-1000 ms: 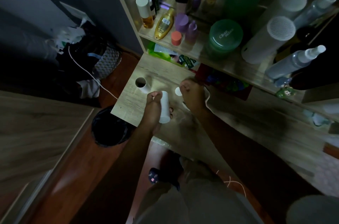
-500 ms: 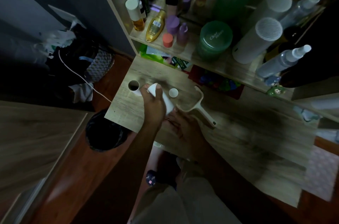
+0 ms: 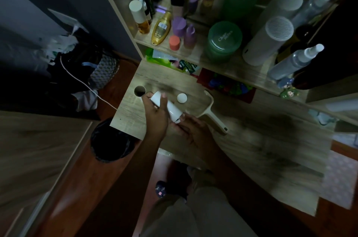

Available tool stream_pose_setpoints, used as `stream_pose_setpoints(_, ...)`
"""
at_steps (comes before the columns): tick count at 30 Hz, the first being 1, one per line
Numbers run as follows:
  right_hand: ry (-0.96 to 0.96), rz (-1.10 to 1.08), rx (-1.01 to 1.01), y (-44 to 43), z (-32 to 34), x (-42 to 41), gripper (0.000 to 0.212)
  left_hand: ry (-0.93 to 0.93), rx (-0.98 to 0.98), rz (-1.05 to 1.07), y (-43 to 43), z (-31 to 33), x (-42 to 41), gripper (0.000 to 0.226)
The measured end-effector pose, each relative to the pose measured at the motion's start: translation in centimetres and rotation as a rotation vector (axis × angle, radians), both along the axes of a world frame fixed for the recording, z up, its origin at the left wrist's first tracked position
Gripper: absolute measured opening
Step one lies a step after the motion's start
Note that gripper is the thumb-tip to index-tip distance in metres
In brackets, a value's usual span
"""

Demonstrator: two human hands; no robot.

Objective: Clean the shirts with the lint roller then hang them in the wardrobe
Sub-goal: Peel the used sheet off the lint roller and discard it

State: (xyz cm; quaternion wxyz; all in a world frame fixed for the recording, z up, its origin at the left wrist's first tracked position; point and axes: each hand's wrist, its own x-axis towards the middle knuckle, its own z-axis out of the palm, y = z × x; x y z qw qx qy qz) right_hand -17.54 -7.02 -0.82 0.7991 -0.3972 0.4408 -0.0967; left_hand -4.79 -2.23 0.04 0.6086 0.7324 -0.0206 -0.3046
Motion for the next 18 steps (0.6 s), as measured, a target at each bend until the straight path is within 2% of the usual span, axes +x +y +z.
stream_pose_setpoints(2,0.020,0.011,-0.011,0.0,0.0,0.2,0.018,-0.005,0.000,0.006,0.3,0.2,0.1,0.027)
stream_pose_setpoints(7,-0.018,-0.033,-0.005,-0.1,-0.7,0.5,0.026,-0.019,0.024,0.066,0.4,0.3,0.3,0.021)
stream_pose_setpoints(10,-0.042,-0.034,0.060,-0.6,-2.1,0.7,0.023,-0.019,0.005,0.123,0.4,0.5,0.7,0.030)
stream_pose_setpoints(11,-0.024,0.012,-0.012,-0.9,-2.7,0.8,0.022,-0.029,-0.008,0.135,0.4,0.5,0.9,0.034)
stream_pose_setpoints(14,0.267,0.260,-0.633,-1.4,-4.5,1.7,0.029,-0.106,-0.034,0.196,0.9,0.2,1.2,0.037)
stream_pose_setpoints(17,0.347,0.423,-1.200,-1.8,-6.2,3.7,0.036,-0.192,0.001,0.258,1.4,-0.1,1.6,0.037)
stream_pose_setpoints(18,0.395,0.489,-1.292,-2.0,-6.9,4.4,0.033,-0.221,0.023,0.264,1.6,-0.2,1.7,0.038)
